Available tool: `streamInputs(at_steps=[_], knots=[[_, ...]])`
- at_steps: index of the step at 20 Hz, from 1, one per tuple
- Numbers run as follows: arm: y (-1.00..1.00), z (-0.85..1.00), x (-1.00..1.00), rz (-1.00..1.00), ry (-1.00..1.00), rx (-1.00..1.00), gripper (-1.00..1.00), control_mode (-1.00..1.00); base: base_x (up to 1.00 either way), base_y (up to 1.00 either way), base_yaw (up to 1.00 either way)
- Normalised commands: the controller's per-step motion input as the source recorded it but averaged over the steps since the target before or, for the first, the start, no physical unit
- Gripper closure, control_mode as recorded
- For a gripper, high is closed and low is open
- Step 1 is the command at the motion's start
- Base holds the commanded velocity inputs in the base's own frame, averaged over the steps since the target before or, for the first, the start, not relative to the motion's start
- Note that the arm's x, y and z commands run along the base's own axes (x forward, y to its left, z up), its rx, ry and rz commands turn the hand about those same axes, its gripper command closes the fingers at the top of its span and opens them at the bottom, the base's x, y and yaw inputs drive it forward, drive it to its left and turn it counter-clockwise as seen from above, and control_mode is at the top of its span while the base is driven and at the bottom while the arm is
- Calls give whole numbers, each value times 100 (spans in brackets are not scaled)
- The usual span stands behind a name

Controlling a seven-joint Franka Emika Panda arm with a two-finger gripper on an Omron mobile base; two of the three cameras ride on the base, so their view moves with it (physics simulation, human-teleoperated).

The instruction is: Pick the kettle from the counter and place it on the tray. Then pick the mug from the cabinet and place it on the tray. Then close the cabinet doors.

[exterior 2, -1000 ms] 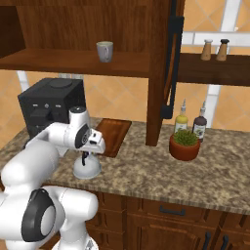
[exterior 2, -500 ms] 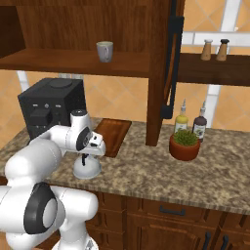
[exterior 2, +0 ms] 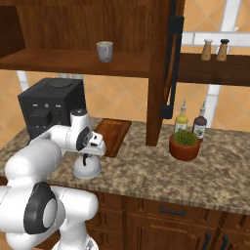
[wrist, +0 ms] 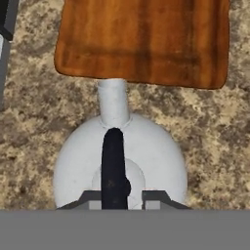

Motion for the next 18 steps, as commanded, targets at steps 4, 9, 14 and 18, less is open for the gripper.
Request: streamInputs(at_steps=[4, 9, 14, 18], knots=[[18, 69, 0, 0, -15, 0, 100, -100, 0, 0, 0], [0, 77, 4, 0, -23, -1, 100, -100, 0, 0, 0], [-15, 6, 28, 0, -2, -2, 100, -100, 0, 0, 0], [-21, 6, 41, -1, 0, 0, 100, -100, 0, 0, 0]])
